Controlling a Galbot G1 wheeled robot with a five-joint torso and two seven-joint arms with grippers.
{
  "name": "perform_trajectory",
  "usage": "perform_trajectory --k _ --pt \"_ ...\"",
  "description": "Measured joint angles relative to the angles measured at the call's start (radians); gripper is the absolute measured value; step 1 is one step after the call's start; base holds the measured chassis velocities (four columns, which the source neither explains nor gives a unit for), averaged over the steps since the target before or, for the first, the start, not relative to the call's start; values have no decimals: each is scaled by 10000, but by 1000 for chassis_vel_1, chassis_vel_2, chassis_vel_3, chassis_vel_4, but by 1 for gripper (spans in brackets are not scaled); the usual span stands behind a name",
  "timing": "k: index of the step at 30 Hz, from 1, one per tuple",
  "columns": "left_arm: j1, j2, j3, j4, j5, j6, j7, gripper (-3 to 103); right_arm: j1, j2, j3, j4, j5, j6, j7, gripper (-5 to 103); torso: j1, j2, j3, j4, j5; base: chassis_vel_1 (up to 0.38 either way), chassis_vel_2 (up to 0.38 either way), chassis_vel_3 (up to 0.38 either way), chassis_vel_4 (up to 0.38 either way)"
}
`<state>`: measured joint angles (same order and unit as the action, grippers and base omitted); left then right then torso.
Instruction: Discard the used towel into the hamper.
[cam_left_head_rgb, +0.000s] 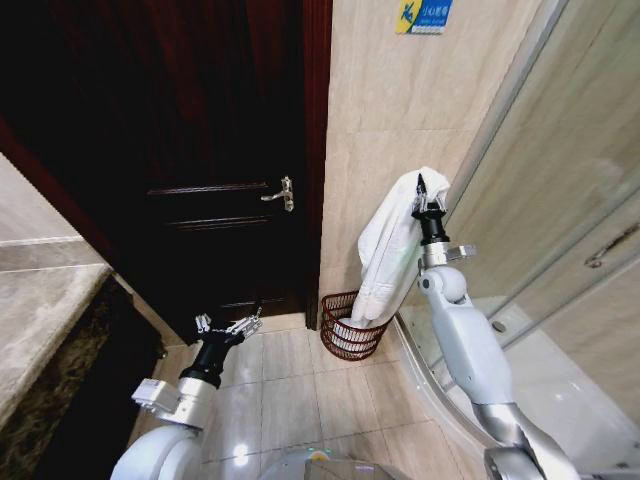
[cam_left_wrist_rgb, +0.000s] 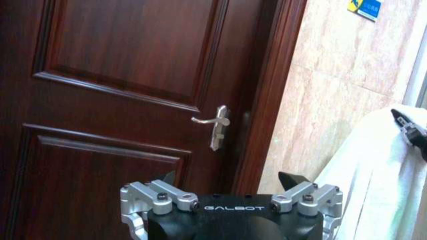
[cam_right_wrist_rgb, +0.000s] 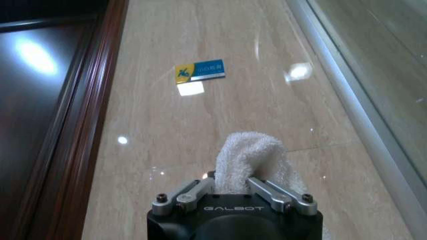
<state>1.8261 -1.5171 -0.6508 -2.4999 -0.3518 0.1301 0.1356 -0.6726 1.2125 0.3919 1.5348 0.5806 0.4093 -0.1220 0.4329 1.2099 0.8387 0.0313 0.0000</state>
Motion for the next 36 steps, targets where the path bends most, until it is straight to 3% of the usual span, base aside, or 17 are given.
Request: perform_trajectory --k 36 --pt "0 0 0 0 0 0 0 100 -275 209 -179 -878 -348 592 -427 8 0 0 0 -1 -1 0 0 0 0"
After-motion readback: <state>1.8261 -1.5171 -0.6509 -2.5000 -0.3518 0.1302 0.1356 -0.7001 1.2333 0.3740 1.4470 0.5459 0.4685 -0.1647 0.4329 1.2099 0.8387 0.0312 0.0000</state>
